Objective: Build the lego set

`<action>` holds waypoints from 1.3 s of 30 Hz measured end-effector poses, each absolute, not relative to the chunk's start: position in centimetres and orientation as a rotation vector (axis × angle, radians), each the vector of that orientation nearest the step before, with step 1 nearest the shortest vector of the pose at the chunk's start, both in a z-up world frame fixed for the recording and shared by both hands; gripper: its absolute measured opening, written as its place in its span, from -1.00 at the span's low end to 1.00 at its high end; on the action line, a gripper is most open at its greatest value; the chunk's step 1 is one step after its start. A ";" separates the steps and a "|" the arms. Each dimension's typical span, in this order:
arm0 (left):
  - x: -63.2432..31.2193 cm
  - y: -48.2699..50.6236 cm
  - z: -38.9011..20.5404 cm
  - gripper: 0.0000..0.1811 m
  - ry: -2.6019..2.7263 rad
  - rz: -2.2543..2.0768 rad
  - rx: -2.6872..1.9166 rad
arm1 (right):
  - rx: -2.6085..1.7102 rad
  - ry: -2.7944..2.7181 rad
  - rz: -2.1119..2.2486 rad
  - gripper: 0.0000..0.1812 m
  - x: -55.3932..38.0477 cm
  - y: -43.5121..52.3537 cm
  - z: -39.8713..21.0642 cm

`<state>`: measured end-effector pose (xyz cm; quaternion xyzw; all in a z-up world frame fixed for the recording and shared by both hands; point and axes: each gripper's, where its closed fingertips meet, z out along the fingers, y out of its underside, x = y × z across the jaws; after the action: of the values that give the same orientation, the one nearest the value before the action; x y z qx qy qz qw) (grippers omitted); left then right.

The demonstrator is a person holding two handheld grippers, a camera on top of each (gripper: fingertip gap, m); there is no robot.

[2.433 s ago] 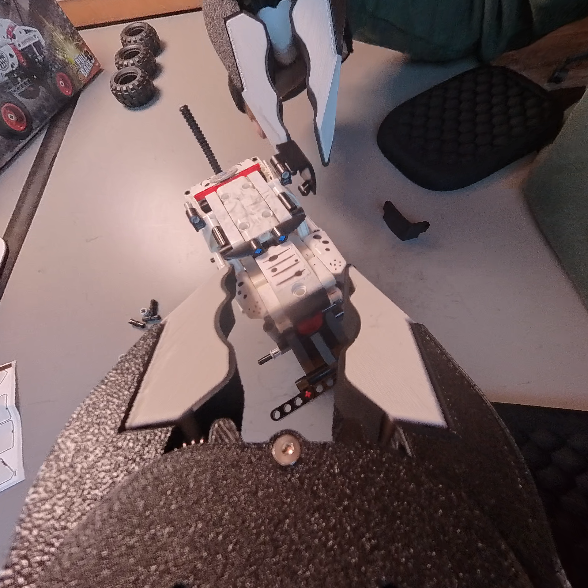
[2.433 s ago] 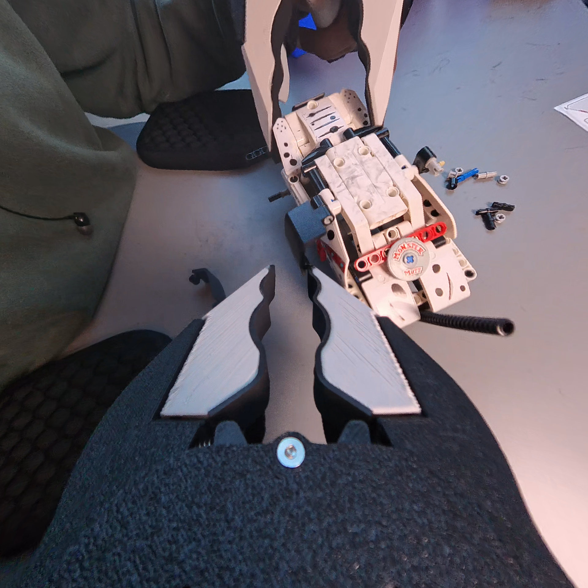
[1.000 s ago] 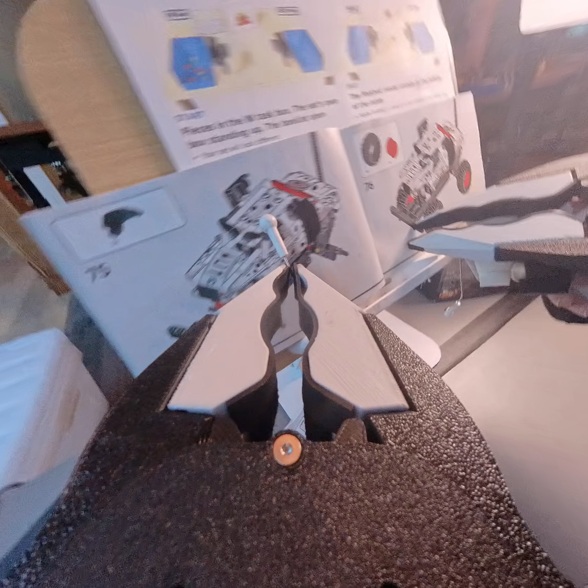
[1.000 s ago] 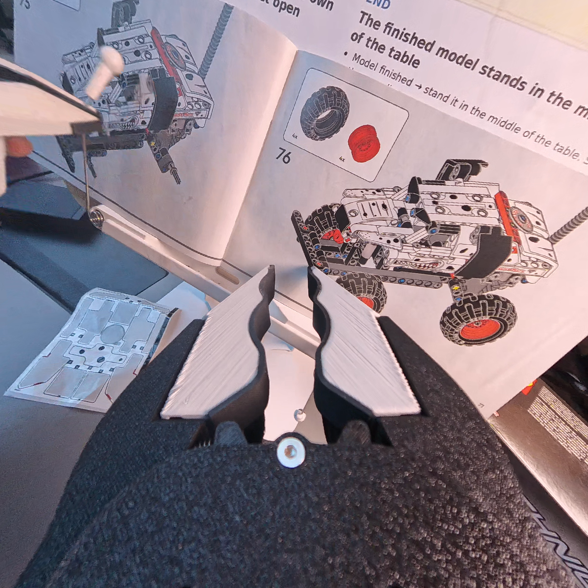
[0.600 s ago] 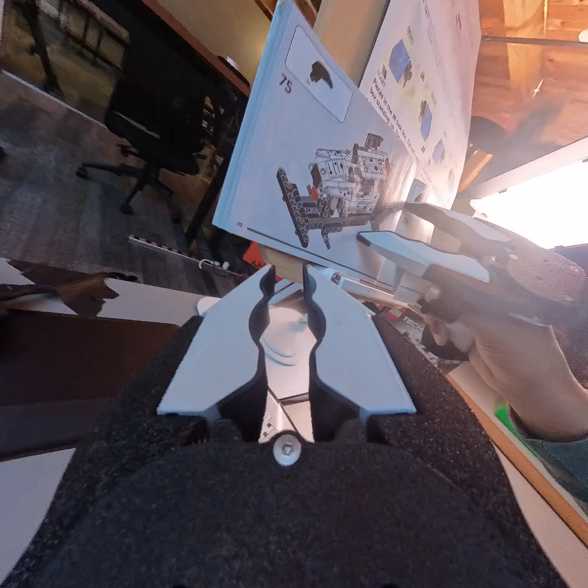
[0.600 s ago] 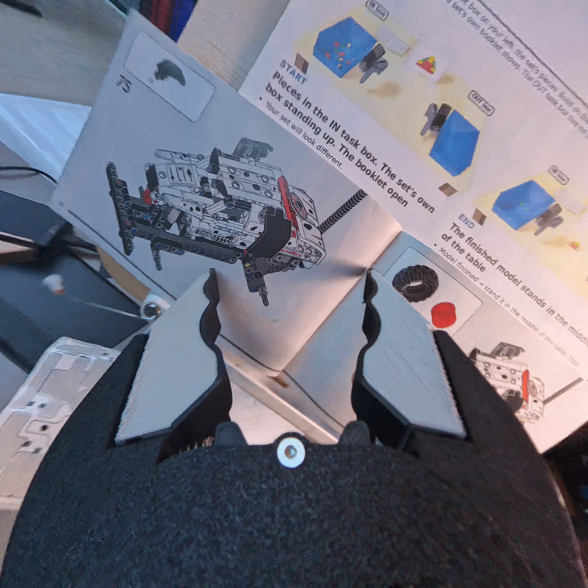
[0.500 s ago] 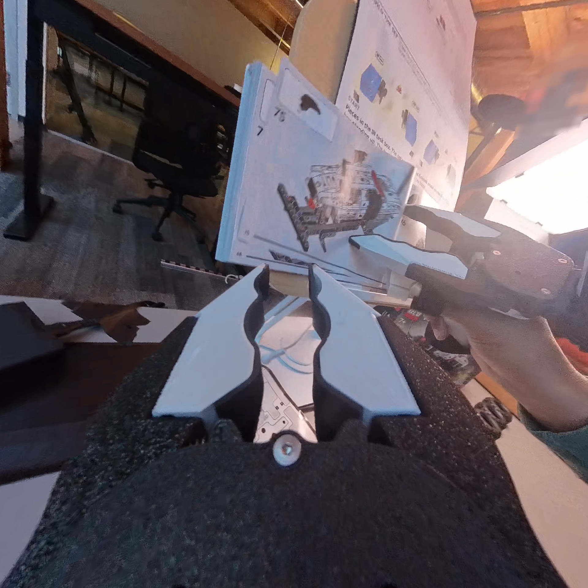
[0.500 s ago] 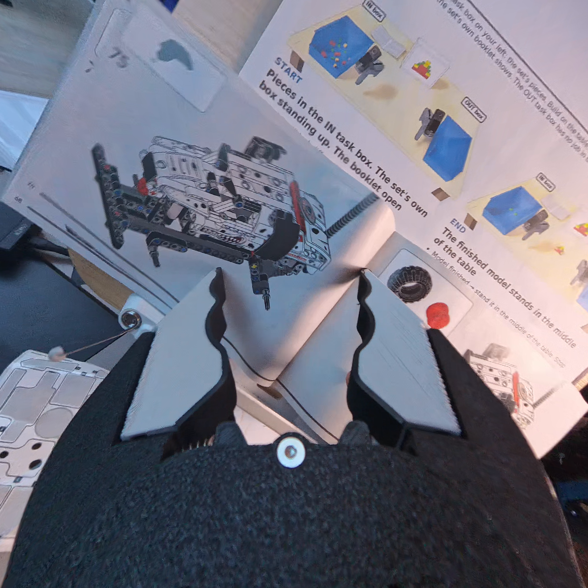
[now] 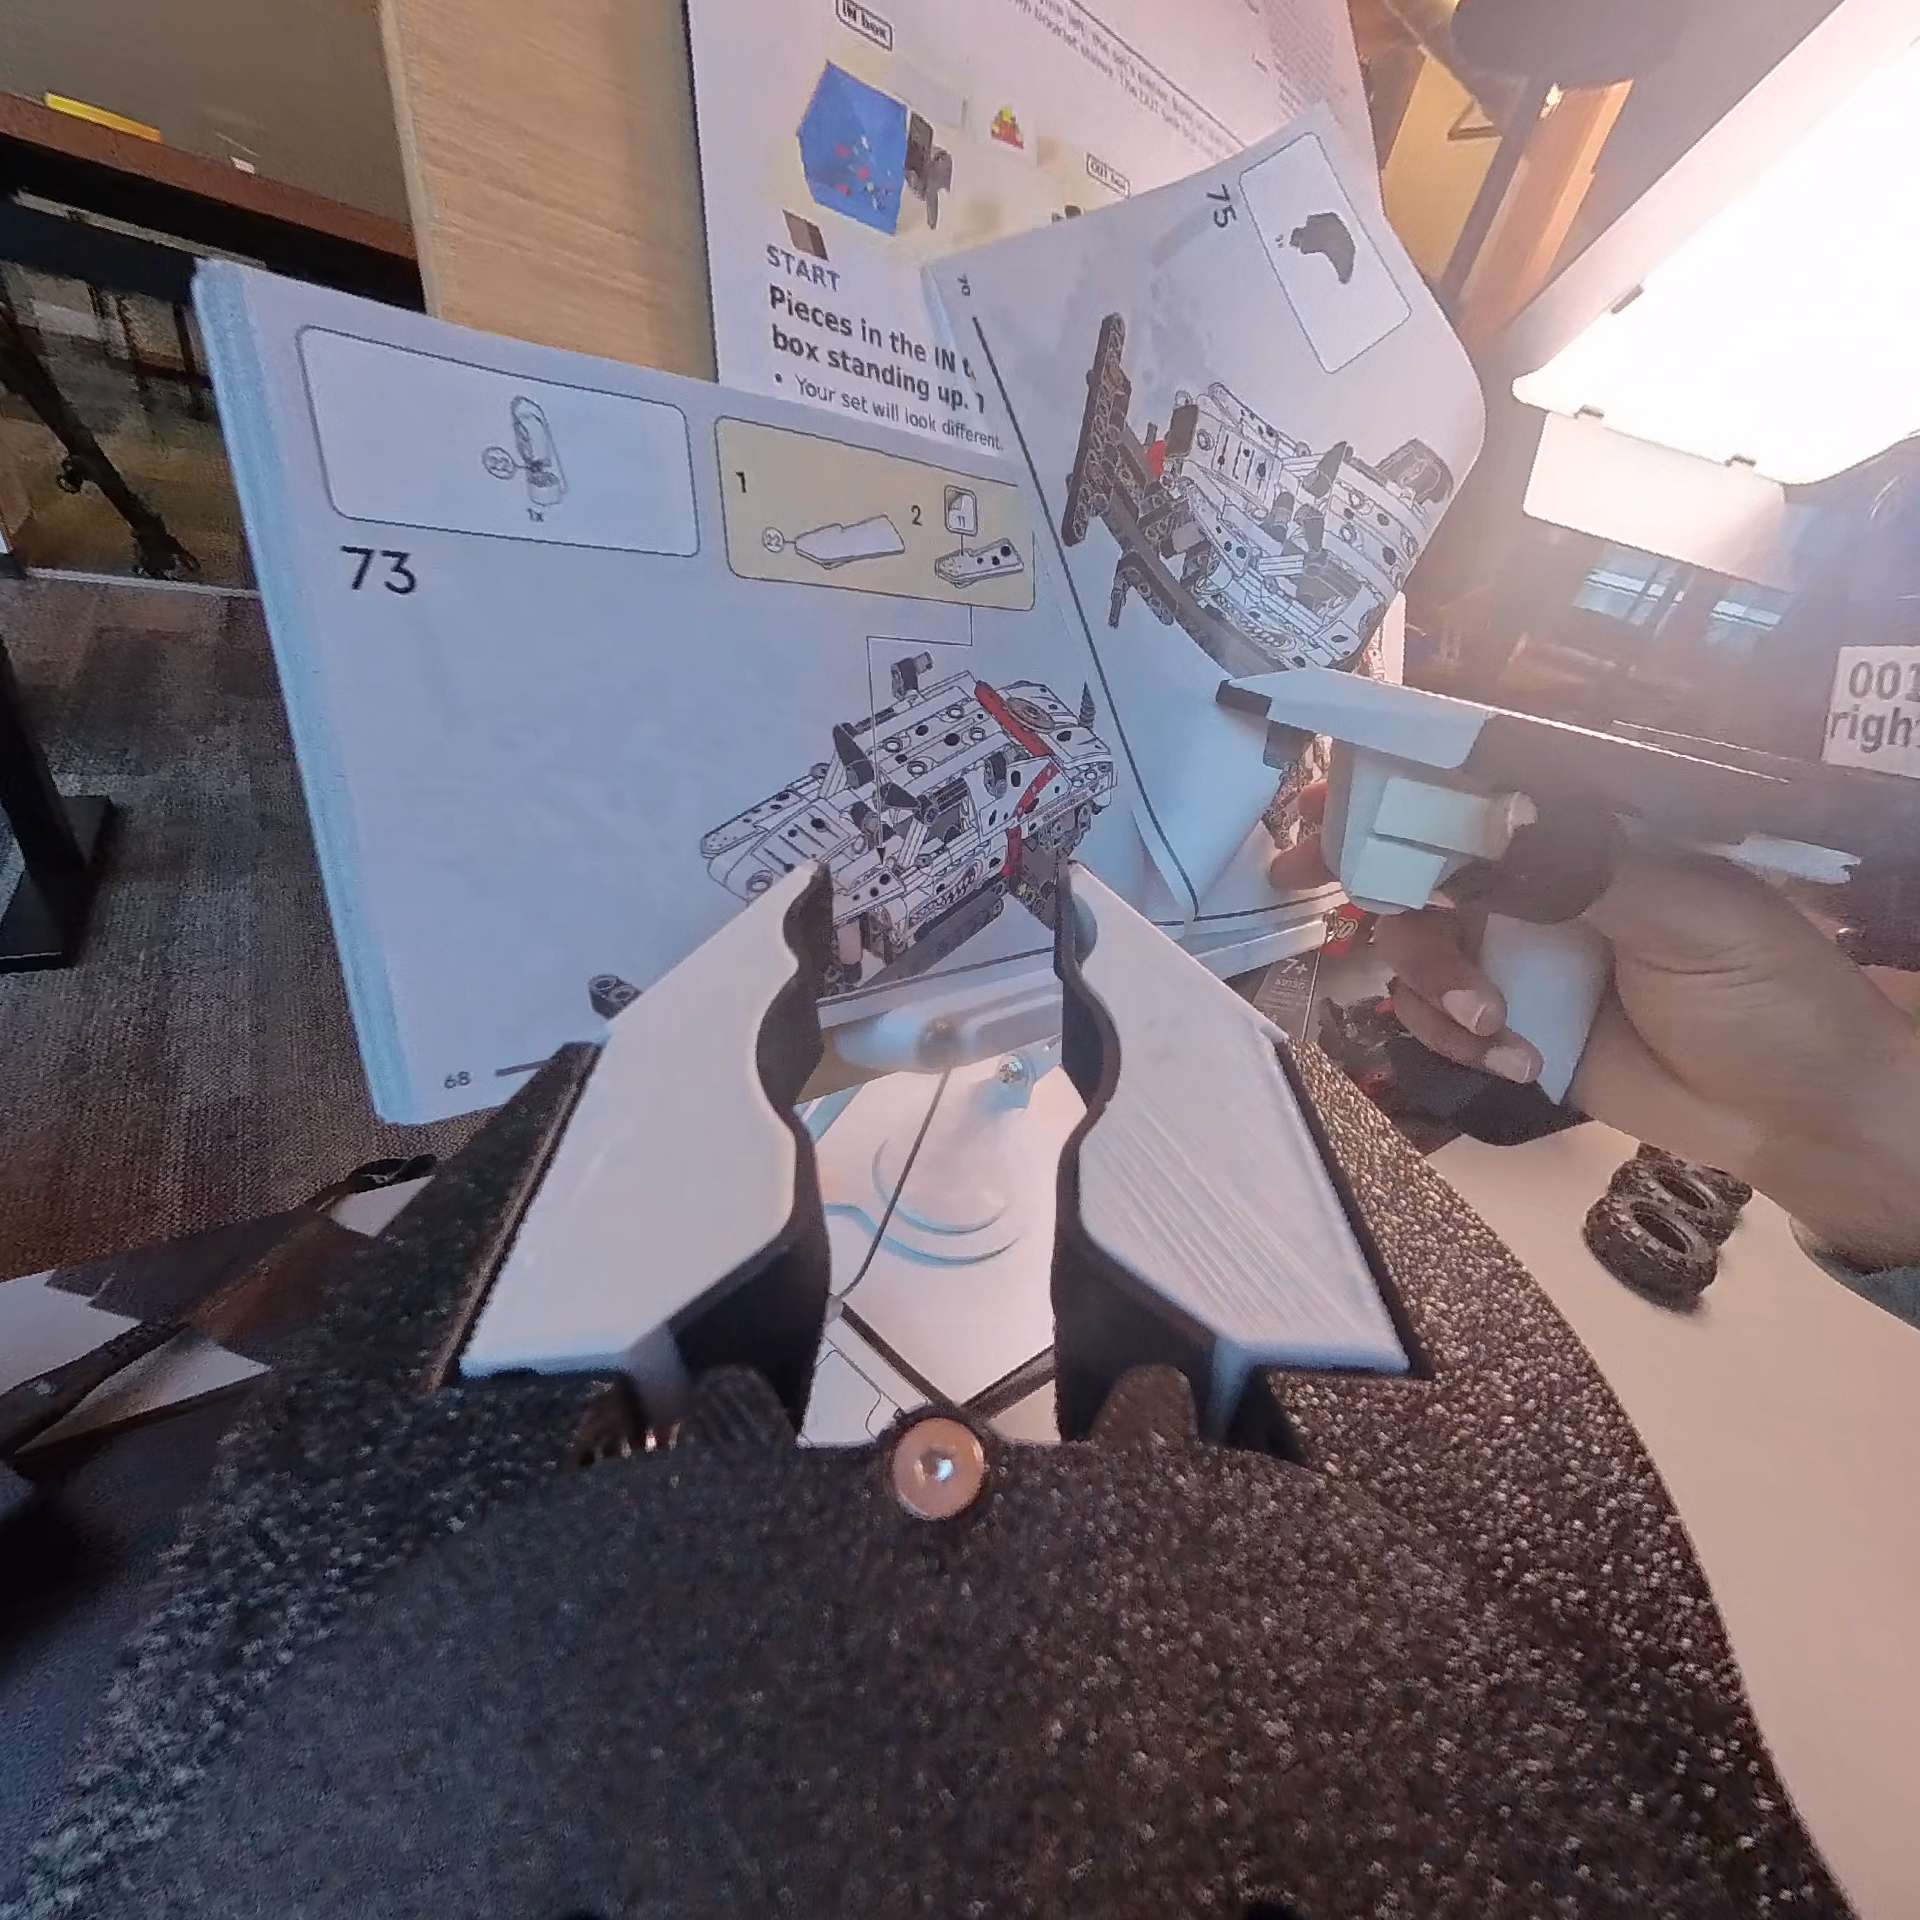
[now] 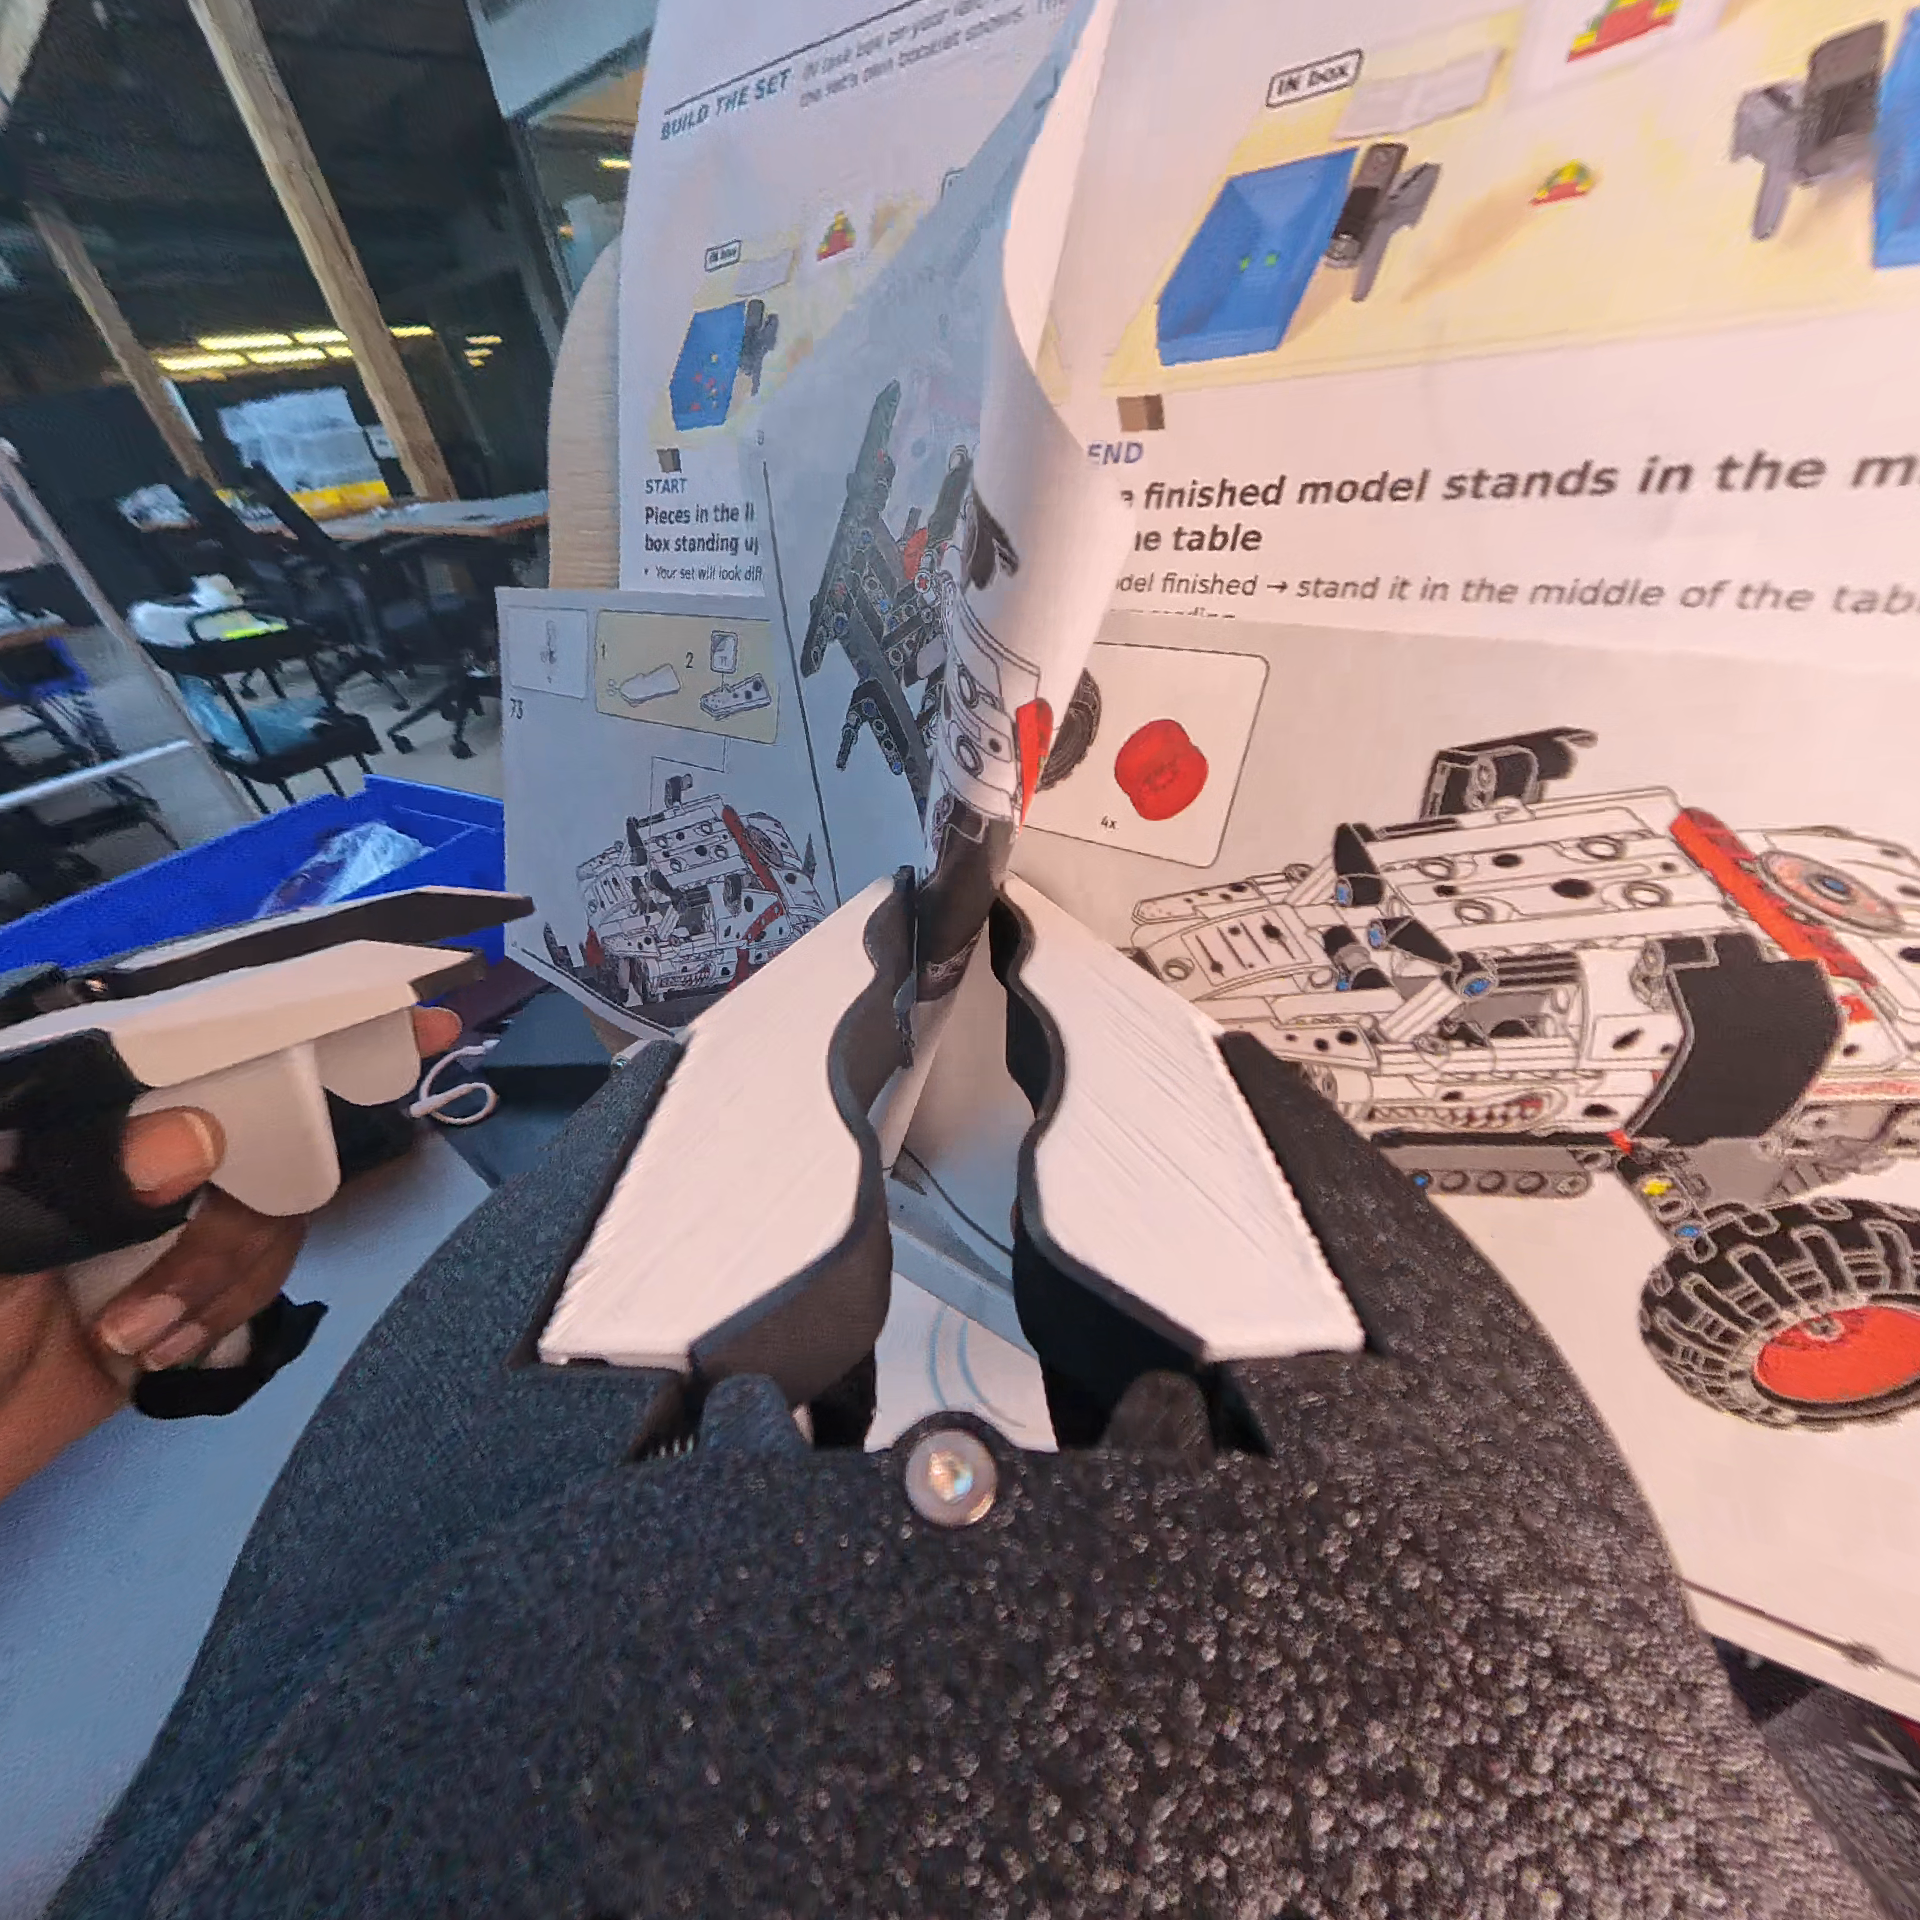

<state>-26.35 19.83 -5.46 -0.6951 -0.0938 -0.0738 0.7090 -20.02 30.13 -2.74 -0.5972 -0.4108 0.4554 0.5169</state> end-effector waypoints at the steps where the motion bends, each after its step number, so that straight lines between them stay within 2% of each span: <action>1: -26.1 20.1 -5.6 -0.55 -0.205 -0.171 -1.547 | -1.440 -0.982 1.130 -0.86 -19.9 30.2 -2.8; 11: -26.8 20.5 -7.3 -0.56 -0.226 -0.137 -1.605 | -1.474 -0.911 1.343 -0.82 -18.8 31.2 -2.8; 23: -26.5 20.4 -7.5 -0.58 -0.204 -0.138 -1.615 | -1.508 -0.879 1.374 -0.87 -18.2 32.0 -3.2; 31: -21.7 22.8 -5.2 -0.51 -0.030 -0.239 -1.564 | -1.543 -0.844 1.426 -0.90 -18.2 32.5 -3.6; 36: -20.8 26.2 -3.1 -0.47 -0.129 -0.380 -1.509 | -1.552 -0.877 1.411 -0.91 -18.1 32.4 -3.8; 38: -20.8 27.3 -2.5 -0.51 -0.194 -0.434 -1.488 | -1.552 -0.912 1.390 -0.91 -17.9 32.3 -4.0; 39: -20.3 27.6 -2.0 -0.65 -0.194 -0.466 -1.459 | -1.551 -0.930 1.378 -0.90 -17.6 32.2 -4.1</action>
<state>-20.34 27.56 -1.98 -0.6593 -0.0878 -0.2106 0.7164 -17.65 32.21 -4.13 -0.6188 -0.3713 0.5499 0.4205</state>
